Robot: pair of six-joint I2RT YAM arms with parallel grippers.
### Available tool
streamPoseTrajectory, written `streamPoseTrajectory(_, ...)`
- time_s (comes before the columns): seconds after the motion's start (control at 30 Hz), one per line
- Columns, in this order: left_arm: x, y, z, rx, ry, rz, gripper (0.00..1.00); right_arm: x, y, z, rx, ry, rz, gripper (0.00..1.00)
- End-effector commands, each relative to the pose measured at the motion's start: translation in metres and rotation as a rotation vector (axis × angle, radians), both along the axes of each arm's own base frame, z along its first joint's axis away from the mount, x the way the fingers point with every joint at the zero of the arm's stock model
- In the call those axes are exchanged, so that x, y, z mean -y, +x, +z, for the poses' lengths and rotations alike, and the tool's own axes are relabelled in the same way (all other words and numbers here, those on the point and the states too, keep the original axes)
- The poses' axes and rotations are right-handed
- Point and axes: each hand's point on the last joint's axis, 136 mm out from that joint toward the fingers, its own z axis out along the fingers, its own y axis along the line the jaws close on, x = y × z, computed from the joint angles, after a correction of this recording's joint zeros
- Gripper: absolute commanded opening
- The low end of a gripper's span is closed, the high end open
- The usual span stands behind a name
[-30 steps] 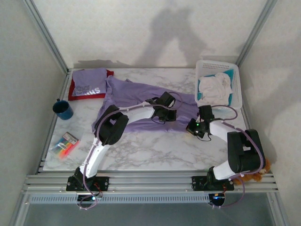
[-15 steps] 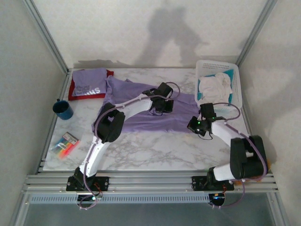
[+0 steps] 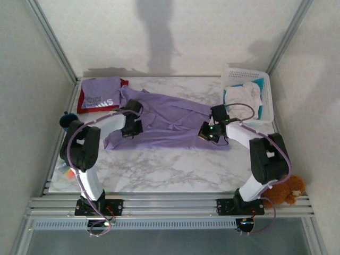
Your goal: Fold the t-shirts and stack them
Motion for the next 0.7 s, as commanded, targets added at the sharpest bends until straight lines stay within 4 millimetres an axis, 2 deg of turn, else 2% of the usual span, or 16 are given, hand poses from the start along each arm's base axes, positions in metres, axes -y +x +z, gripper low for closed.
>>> streamPoseTrajectory(0.0,0.010,0.006,0.008,0.069,-0.076,-0.030,0.00,0.001,-0.004,-0.017,-0.078,-0.064,0.002,0.00)
streamPoseTrajectory(0.1,0.011,-0.003,0.002,0.068,-0.112,-0.017,0.00,0.000,-0.011,-0.027,-0.113,-0.096,0.025,0.00)
streamPoseTrajectory(0.27,-0.002,-0.023,-0.023,0.007,-0.089,0.022,0.00,0.001,-0.027,-0.045,-0.180,-0.123,0.048,0.00)
streamPoseTrajectory(0.37,-0.008,-0.032,-0.024,-0.001,-0.074,0.051,0.00,0.002,-0.040,-0.052,-0.212,-0.146,0.061,0.00)
streamPoseTrajectory(0.47,-0.017,-0.045,-0.027,-0.016,-0.043,0.074,0.00,0.007,-0.055,-0.058,-0.246,-0.160,0.066,0.00)
streamPoseTrajectory(0.67,-0.033,-0.092,-0.031,-0.049,-0.040,0.140,0.00,0.012,-0.103,-0.067,-0.353,-0.131,0.058,0.00)
